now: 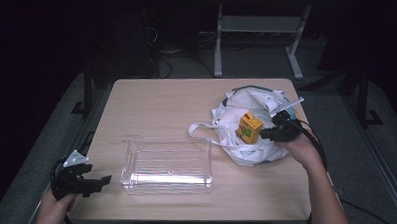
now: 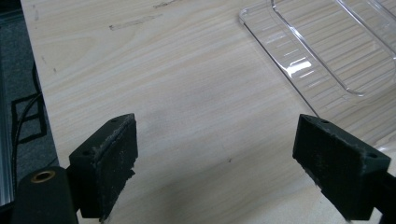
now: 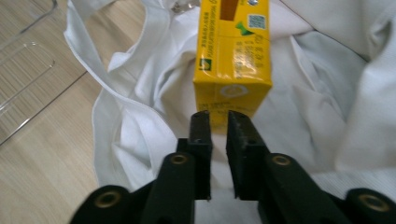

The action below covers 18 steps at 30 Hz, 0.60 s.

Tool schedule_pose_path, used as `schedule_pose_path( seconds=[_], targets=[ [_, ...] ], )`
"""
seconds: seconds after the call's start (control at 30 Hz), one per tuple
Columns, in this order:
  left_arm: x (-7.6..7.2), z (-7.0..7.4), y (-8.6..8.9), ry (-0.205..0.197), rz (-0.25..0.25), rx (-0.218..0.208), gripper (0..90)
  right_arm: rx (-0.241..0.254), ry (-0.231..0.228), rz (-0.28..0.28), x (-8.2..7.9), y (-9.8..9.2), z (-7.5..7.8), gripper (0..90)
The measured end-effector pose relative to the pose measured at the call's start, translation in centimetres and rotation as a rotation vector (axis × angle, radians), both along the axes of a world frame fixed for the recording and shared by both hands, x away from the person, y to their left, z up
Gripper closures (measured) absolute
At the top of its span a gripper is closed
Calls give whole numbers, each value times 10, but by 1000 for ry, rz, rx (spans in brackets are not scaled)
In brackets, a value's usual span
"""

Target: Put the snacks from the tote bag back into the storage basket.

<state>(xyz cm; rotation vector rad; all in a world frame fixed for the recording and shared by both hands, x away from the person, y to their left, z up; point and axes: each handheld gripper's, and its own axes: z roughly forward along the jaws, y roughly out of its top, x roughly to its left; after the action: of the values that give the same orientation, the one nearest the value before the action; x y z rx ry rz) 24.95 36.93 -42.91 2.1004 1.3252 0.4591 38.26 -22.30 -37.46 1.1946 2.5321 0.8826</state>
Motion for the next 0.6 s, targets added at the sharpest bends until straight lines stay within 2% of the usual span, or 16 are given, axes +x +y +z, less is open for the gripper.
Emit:
schedule_pose_path(
  seconds=[0.07,0.2,0.3,0.6],
  targets=[
    [0,0,0,2,0,5,138,-2,19,-10,-2,-1,3,725],
    [0,1,-1,0,-2,3,138,-19,22,-11,-3,-1,7,632],
    [-1,1,0,-5,1,2,138,-34,57,-5,0,-1,10,567],
    [-2,3,0,-10,0,2,138,-78,93,-2,11,2,28,494]
  ],
)
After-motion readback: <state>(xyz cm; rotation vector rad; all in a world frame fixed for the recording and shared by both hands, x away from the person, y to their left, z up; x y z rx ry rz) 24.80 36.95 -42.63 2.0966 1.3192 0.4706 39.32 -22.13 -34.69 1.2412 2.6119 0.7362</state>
